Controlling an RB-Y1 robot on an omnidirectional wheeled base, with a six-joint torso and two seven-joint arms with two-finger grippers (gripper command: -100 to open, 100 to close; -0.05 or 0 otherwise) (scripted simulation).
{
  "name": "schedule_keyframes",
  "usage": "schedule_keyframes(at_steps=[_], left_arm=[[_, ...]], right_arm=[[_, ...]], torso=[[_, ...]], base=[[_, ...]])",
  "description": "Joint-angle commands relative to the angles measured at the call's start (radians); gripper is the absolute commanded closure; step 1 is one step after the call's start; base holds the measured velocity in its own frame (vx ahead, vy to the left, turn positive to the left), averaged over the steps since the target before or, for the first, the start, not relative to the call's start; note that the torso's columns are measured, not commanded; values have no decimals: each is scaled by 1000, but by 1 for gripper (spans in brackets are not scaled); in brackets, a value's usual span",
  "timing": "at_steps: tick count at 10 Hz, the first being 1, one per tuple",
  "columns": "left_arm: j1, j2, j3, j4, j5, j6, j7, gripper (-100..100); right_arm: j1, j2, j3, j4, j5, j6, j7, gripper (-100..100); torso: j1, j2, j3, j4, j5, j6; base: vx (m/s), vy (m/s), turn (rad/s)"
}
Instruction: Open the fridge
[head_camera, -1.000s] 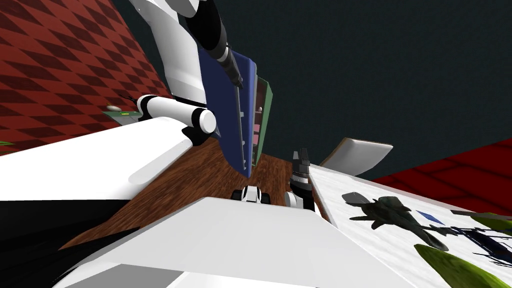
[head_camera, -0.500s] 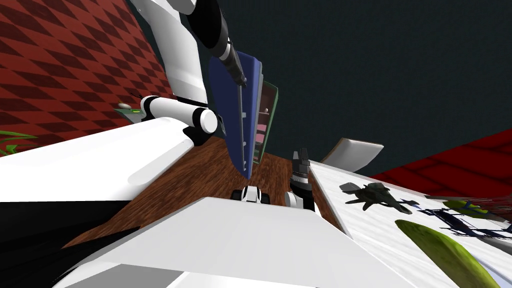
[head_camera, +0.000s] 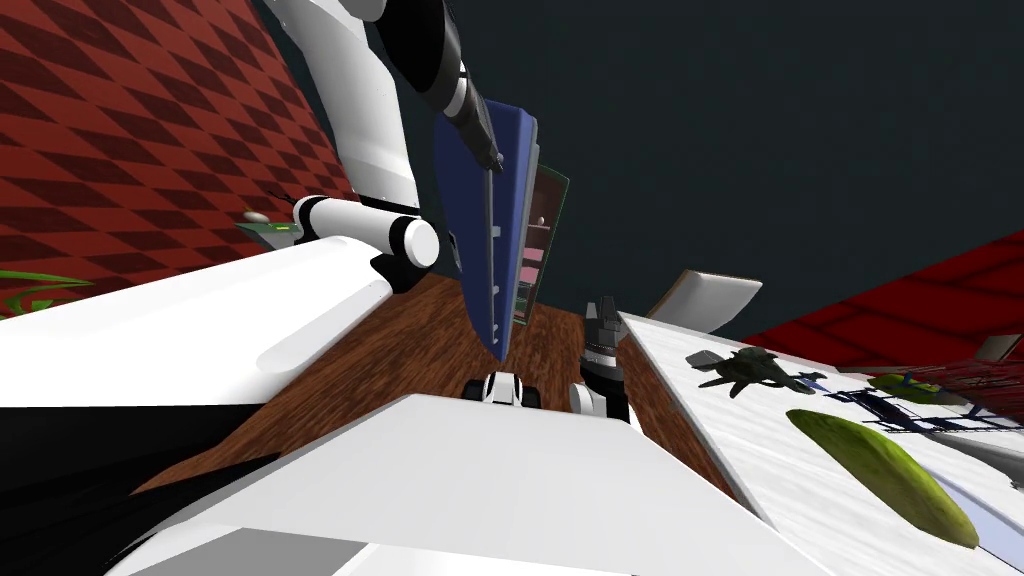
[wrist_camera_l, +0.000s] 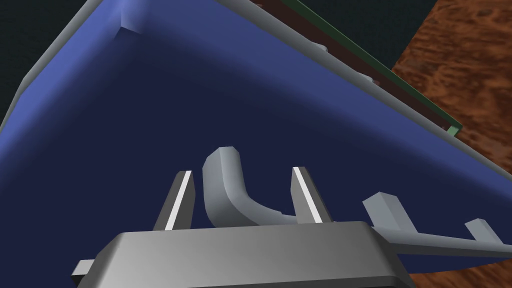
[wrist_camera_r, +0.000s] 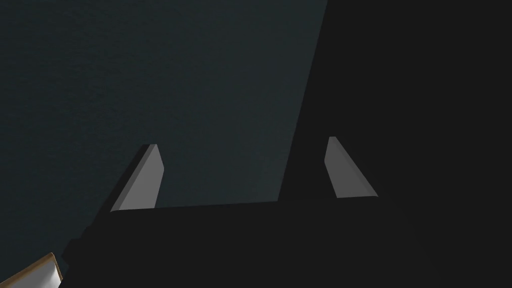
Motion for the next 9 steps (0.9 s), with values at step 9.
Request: schedule_keyframes(at_steps=[9], left_arm=[[-2,-51,74,-59,174,56,-56,100]], right_arm=[[0,0,0,0,0,0,0,0]], torso=[[-14,-1,0,-1,-5,3]], base=[[-92,273,-28]])
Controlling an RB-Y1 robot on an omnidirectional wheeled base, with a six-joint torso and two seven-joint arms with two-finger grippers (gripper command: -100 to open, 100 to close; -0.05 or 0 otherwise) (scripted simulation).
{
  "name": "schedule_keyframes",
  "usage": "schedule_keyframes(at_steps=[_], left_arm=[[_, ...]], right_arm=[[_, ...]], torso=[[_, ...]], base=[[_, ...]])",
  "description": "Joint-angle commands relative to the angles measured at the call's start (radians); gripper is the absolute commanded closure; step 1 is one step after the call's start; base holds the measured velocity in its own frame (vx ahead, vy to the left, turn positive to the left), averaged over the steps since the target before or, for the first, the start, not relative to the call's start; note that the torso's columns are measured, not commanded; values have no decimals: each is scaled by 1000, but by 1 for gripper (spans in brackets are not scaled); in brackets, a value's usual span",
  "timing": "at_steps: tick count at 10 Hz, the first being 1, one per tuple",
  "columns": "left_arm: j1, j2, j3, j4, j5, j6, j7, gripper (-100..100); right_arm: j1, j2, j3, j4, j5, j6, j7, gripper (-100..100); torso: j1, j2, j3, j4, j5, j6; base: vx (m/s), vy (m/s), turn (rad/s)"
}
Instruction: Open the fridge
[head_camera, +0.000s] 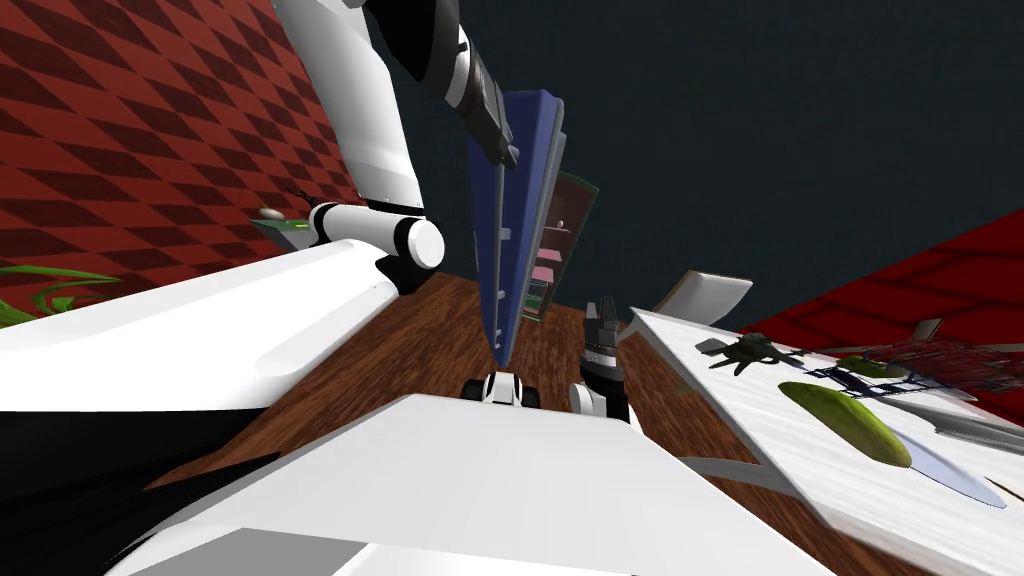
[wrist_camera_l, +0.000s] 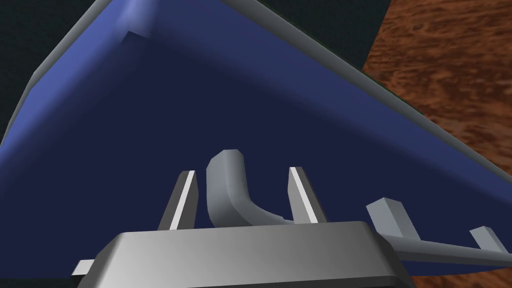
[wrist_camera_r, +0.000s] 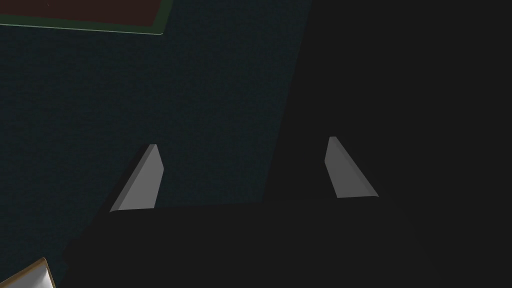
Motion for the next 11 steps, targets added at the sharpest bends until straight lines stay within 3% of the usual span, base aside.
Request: schedule_keyframes(at_steps=[1,2,4,5,8,9,10,11], left_arm=[[-1,-15,21,-7,48,20,-13,100],[-1,-15,21,-7,48,20,-13,100],[-3,-30,41,-13,95,40,-25,100],[-3,-30,41,-13,95,40,-25,100],[-5,-52,72,-23,167,69,-44,100],[-5,-52,72,-23,167,69,-44,100],[-49,-34,80,-23,172,95,-18,-100],[-68,-27,83,-24,177,113,-4,-100]], right_arm=[[0,0,0,0,0,0,0,0],[0,0,0,0,0,0,0,0],[0,0,0,0,0,0,0,0],[0,0,0,0,0,0,0,0],[0,0,0,0,0,0,0,0],[0,0,0,0,0,0,0,0],[0,0,0,0,0,0,0,0],[0,0,0,0,0,0,0,0]], torso=[[4,0,-1,1,0,1],[12,5,3,1,3,1],[17,1,0,1,5,-2],[18,2,0,0,6,-2],[15,-4,-4,-1,5,-2],[13,-2,-2,-2,4,-1],[10,-2,-1,-2,4,-2],[2,-3,-2,0,1,-1]], base=[[-66,272,-73],[4,248,-56],[-3,299,-45],[-34,286,-37],[-8,316,-56],[-29,281,-17],[42,116,8],[96,-26,31]])
